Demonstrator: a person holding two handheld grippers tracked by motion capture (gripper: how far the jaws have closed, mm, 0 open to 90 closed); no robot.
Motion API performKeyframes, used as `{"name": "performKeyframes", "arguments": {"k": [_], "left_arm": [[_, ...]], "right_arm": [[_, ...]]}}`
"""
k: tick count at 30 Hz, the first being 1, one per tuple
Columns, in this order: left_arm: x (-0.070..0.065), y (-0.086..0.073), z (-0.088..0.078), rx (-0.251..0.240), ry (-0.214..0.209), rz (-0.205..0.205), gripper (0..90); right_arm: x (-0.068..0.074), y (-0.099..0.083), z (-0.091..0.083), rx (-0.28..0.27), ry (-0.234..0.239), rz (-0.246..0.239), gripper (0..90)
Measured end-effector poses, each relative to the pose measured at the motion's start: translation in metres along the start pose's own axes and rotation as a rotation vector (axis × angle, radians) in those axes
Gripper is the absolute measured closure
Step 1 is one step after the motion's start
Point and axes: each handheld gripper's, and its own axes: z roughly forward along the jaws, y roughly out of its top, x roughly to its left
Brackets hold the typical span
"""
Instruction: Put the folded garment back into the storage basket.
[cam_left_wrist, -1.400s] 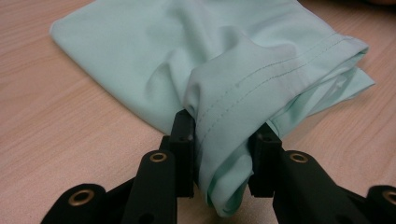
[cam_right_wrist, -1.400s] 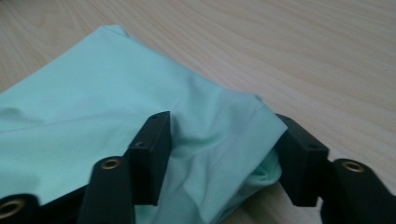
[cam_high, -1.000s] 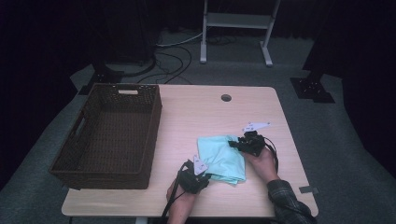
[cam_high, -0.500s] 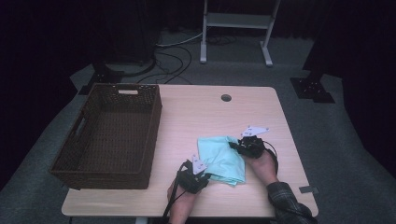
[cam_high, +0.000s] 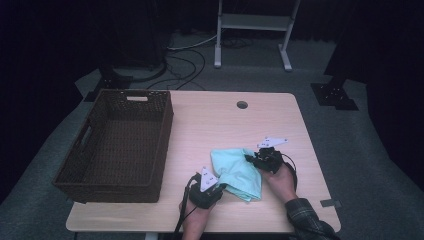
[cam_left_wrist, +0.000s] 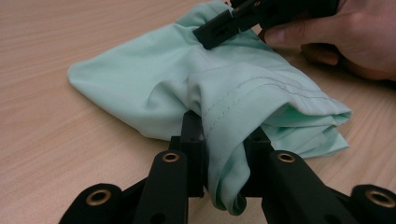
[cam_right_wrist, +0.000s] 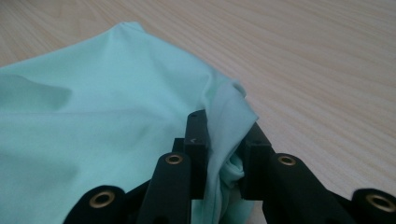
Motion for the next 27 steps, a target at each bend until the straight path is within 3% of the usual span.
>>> {"name": "performKeyframes", "arguments": {"k": [9, 20, 27], "left_arm": [[0.002, 0.002, 0.002, -0.105, -0.007, 0.015, 76.4], [0.005, 0.005, 0.008, -0.208, -0.028, 0.015, 76.4], [0.007, 0.009, 0.012, -0.258, -0.014, 0.003, 76.7]], "right_arm": [[0.004, -0.001, -0.001, 0.001, 0.02, 0.012, 77.1], [0.019, -0.002, -0.005, 0.015, 0.011, -0.034, 78.6], [0.029, 0.0, -0.006, 0.026, 0.018, -0.051, 79.6]]}}
